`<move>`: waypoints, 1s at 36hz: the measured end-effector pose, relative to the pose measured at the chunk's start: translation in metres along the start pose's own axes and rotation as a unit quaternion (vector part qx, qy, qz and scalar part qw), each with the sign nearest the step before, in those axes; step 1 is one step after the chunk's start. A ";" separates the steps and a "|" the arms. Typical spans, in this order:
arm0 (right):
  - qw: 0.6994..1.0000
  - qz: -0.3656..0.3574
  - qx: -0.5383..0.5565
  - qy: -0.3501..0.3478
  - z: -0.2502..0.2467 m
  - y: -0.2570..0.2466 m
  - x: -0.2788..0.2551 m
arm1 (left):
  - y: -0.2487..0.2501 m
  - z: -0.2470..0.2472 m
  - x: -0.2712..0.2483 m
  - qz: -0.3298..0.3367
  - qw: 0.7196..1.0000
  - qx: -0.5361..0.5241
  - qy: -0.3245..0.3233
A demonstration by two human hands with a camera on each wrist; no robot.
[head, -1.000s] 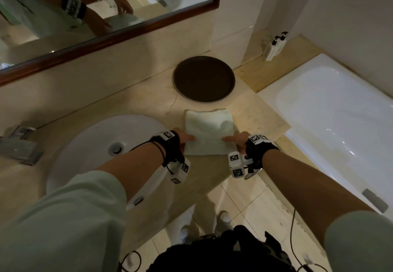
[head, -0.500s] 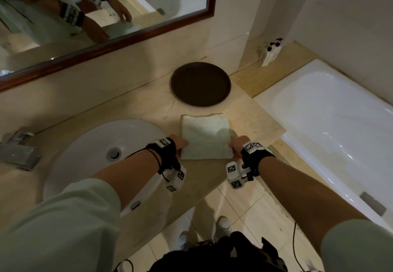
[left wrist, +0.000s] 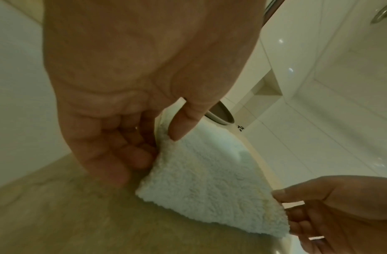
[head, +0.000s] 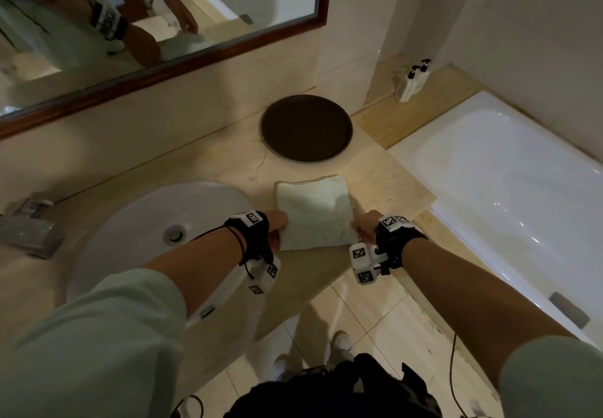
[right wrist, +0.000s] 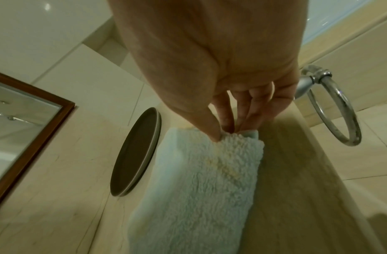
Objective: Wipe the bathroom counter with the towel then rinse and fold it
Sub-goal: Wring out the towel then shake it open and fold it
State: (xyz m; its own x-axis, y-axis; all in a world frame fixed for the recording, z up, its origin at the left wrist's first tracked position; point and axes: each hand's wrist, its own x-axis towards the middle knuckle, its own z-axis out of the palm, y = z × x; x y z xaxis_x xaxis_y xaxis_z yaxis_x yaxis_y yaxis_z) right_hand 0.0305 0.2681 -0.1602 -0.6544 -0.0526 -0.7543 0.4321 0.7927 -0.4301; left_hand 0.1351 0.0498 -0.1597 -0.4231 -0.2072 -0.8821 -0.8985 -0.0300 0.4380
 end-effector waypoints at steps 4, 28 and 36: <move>0.998 -0.005 0.066 -0.020 0.007 -0.003 0.003 | -0.002 0.003 0.002 0.030 0.999 -0.037 0.004; 0.997 0.009 0.056 -0.044 0.021 -0.026 -0.015 | -0.004 -0.018 0.026 0.087 0.990 0.111 -0.019; 0.992 -0.037 0.112 -0.032 -0.007 -0.067 -0.027 | 0.027 -0.030 -0.019 0.080 0.988 -0.124 -0.044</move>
State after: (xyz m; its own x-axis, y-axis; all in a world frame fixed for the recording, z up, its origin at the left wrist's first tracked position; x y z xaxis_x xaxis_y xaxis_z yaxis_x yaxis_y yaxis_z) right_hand 0.0148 0.2211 -0.1072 -0.6524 -0.1499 -0.7429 0.5157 0.6305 -0.5801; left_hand 0.1225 0.0236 -0.1265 -0.5765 -0.1433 -0.8044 -0.7672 -0.2436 0.5933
